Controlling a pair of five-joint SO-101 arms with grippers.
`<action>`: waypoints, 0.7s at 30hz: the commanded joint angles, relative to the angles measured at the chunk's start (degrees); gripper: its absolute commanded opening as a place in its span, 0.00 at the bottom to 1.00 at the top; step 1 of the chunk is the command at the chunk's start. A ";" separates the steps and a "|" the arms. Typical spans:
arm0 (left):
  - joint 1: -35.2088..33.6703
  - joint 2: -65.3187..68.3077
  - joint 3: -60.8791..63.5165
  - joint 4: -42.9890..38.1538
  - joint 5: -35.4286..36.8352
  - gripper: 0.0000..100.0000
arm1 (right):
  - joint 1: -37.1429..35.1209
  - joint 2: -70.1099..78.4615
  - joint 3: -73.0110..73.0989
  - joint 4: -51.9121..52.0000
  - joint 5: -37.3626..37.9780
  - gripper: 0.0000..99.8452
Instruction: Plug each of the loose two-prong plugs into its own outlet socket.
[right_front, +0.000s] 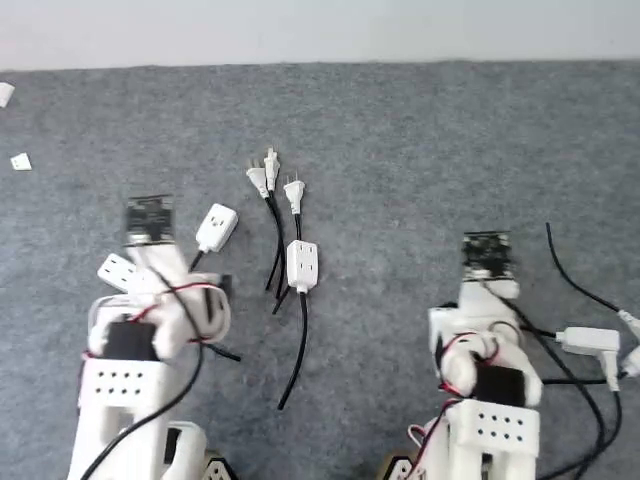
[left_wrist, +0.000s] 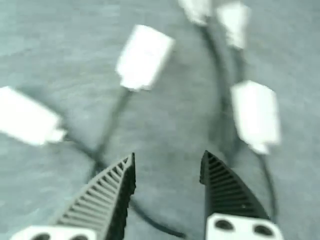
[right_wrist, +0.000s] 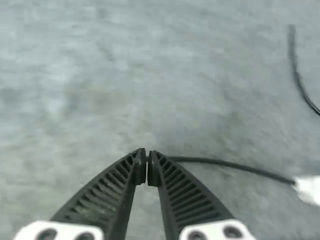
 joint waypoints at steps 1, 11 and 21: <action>-10.81 0.18 1.71 -4.92 0.70 0.20 | -8.13 2.24 -7.03 -2.77 -1.41 0.01; -19.43 0.62 5.41 -11.43 0.53 0.20 | -24.92 44.26 -33.93 -12.97 -4.92 0.01; -21.27 0.70 7.34 -17.32 0.44 0.20 | -31.25 78.64 -59.34 -21.85 -6.51 0.01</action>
